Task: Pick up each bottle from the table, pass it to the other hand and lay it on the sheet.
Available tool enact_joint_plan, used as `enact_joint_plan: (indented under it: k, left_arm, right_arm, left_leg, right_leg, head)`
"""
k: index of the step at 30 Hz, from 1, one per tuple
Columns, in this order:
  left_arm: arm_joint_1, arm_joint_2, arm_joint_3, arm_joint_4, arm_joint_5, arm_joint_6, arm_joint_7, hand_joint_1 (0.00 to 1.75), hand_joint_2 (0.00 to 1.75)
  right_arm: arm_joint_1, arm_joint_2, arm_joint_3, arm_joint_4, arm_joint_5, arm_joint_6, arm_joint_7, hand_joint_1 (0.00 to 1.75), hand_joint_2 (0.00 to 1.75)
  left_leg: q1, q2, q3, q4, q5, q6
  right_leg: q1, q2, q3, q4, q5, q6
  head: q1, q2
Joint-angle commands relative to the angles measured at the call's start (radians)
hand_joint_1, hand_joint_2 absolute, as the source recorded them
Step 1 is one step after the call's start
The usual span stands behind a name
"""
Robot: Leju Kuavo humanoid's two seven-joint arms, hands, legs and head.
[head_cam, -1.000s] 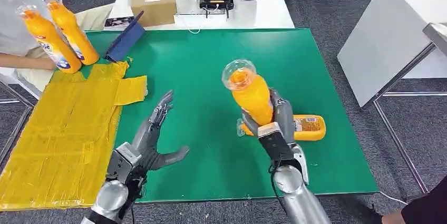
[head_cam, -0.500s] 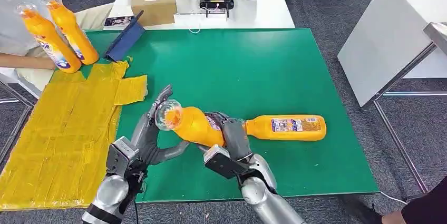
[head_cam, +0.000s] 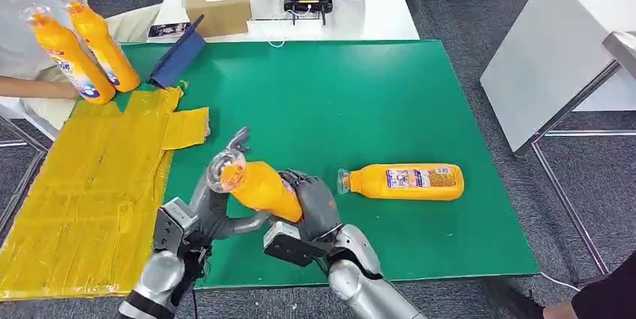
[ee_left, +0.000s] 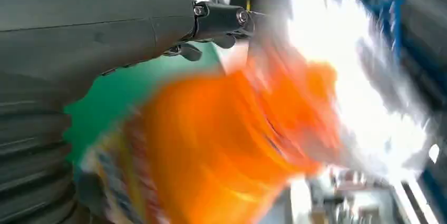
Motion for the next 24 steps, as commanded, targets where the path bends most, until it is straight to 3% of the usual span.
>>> enact_joint_plan:
  k: [1, 13, 14, 15, 24]
  left_arm:
    - [-0.047, 0.037, -0.104, 0.053, -0.016, -0.06, 0.009, 0.0, 1.75]
    - [-0.03, 0.029, -0.128, 0.062, -0.036, -0.077, -0.003, 0.0, 1.75]
    - [-0.029, 0.027, -0.124, 0.06, -0.031, -0.076, -0.005, 1.54, 1.75]
    - [-0.028, 0.024, -0.117, 0.056, -0.026, -0.074, -0.006, 1.75, 1.75]
    - [-0.025, 0.02, -0.109, 0.053, -0.014, -0.073, -0.009, 1.75, 1.75]
  right_arm:
    - [-0.012, -0.024, 0.057, 0.027, -0.016, -0.011, -0.015, 1.69, 1.75]
    - [-0.006, -0.02, 0.028, 0.026, -0.028, -0.013, -0.015, 1.75, 1.75]
    - [-0.007, -0.019, 0.028, 0.028, -0.028, -0.013, -0.016, 1.75, 1.75]
    - [-0.007, -0.018, 0.029, 0.031, -0.026, -0.013, -0.017, 1.75, 1.75]
    - [-0.007, -0.017, 0.029, 0.034, -0.026, -0.013, -0.018, 1.75, 1.75]
  left_leg:
    - [0.001, -0.003, 0.006, 0.0, -0.002, -0.002]
    - [0.001, -0.002, 0.003, -0.001, -0.001, -0.001]
    - [0.001, -0.002, 0.005, 0.0, -0.002, -0.002]
    - [0.001, -0.002, 0.004, 0.0, -0.001, -0.001]
    - [0.001, -0.001, 0.003, 0.0, -0.001, -0.001]
  right_leg:
    - [0.001, 0.003, 0.007, -0.001, -0.003, -0.002]
    - [0.0, 0.002, 0.004, -0.001, -0.001, -0.001]
    - [0.0, 0.003, 0.005, 0.0, -0.002, -0.002]
    - [0.0, 0.003, 0.004, -0.001, -0.001, -0.002]
    - [0.0, 0.003, 0.003, -0.001, -0.001, -0.001]
  head:
    - [0.0, 0.0]
    - [0.0, 0.0]
    - [0.0, 0.0]
    - [0.0, 0.0]
    - [0.0, 0.0]
